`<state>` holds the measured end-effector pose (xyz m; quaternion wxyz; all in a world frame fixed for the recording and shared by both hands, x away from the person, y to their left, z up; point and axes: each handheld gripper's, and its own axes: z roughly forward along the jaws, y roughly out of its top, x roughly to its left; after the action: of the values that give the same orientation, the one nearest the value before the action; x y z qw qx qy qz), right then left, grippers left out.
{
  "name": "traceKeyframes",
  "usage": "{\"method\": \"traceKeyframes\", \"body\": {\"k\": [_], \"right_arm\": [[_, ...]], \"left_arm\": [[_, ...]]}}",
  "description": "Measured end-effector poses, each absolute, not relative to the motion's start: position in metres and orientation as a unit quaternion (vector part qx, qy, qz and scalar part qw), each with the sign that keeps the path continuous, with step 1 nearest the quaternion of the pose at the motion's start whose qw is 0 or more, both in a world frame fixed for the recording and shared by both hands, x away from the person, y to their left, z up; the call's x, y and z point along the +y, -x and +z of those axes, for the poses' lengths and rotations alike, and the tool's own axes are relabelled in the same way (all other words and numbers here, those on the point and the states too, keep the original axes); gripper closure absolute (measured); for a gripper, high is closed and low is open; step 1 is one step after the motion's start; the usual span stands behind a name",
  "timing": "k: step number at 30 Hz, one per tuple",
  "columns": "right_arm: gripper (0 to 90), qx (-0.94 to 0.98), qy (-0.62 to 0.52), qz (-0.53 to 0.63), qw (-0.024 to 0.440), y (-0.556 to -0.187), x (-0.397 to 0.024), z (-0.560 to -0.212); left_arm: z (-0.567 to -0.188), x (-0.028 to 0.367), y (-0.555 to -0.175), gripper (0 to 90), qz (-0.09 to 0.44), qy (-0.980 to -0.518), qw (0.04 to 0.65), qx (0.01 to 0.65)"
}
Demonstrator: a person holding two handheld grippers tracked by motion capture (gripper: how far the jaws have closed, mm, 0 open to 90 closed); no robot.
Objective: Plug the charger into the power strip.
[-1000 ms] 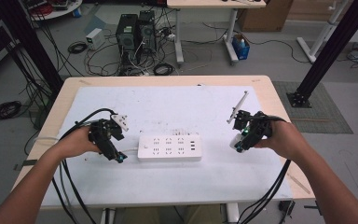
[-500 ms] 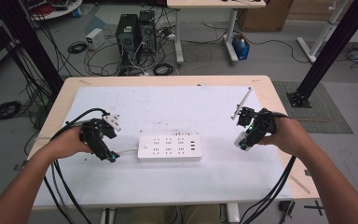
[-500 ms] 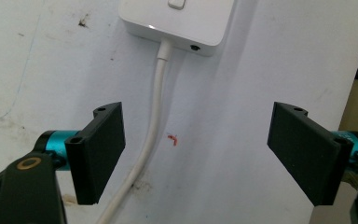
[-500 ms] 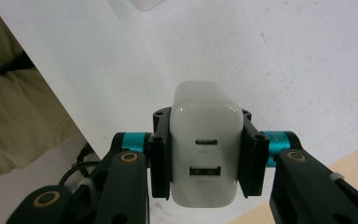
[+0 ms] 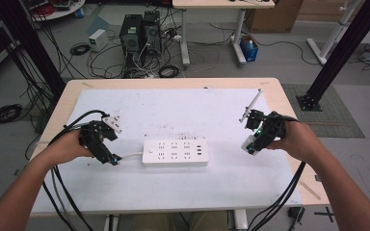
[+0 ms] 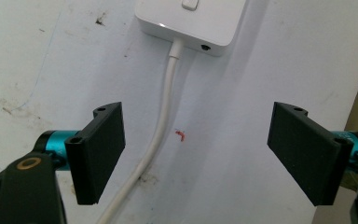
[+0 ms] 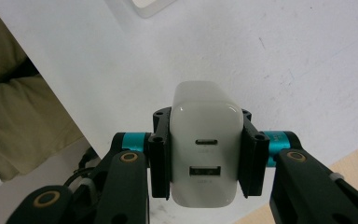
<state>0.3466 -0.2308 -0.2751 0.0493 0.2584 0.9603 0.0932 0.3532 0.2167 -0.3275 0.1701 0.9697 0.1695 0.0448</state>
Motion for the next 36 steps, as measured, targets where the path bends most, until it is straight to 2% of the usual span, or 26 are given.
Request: {"method": "traceKeyframes", "body": {"k": [22, 36], "right_arm": [[62.3, 0.980, -0.169, 0.089, 0.058, -0.368, -0.179, -0.276], [62.3, 0.987, -0.119, 0.088, 0.060, -0.388, -0.122, -0.275]], "left_arm": [[-0.333, 0.223, -0.348, 19.2, 0.067, -0.966, 0.176, 0.179], [-0.340, 0.228, -0.346, 19.1, 0.062, -0.964, 0.178, 0.187]]}}
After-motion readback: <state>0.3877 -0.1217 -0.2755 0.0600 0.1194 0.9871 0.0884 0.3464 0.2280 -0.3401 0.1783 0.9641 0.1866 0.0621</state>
